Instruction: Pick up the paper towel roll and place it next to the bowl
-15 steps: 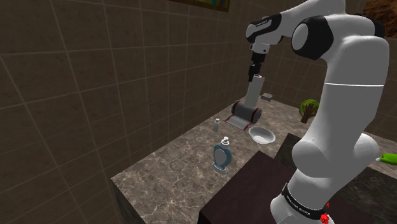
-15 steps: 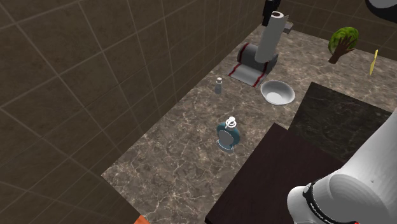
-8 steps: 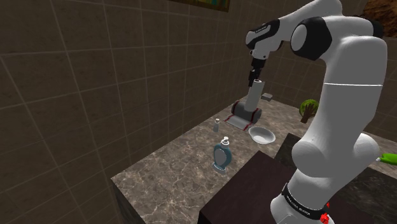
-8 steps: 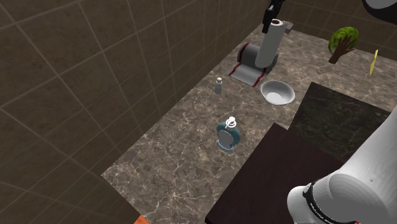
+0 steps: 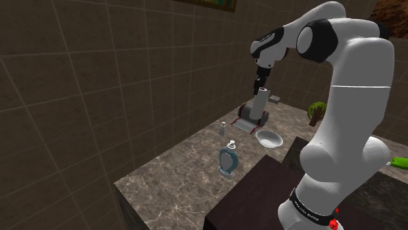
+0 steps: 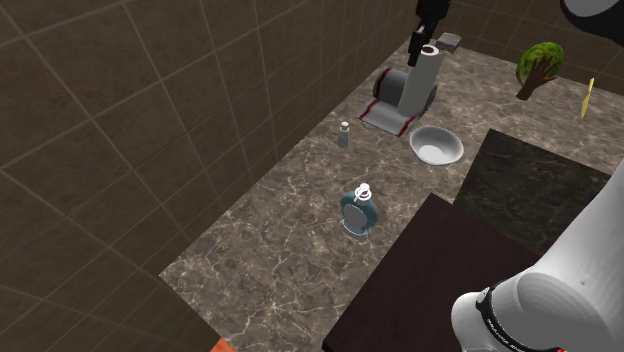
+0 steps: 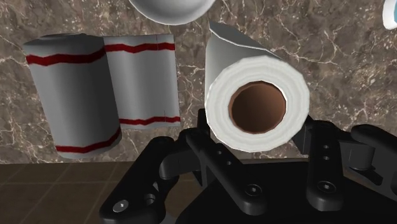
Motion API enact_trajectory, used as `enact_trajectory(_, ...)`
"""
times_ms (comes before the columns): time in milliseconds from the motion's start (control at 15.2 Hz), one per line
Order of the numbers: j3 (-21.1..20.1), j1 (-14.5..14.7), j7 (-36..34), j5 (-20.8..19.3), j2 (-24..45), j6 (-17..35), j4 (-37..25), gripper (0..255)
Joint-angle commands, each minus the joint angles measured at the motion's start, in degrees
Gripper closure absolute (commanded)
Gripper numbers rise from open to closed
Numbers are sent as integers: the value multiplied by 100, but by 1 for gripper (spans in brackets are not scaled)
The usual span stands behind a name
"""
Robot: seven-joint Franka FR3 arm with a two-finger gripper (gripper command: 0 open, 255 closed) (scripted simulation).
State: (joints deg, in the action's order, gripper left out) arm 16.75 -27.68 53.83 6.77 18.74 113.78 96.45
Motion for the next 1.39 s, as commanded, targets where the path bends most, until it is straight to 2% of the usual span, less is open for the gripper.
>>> enact_trajectory(0,-7,-7,22,24,59,154,95,255)
enact_trajectory(1320,-131,-78,209,295,746,1422,705,255)
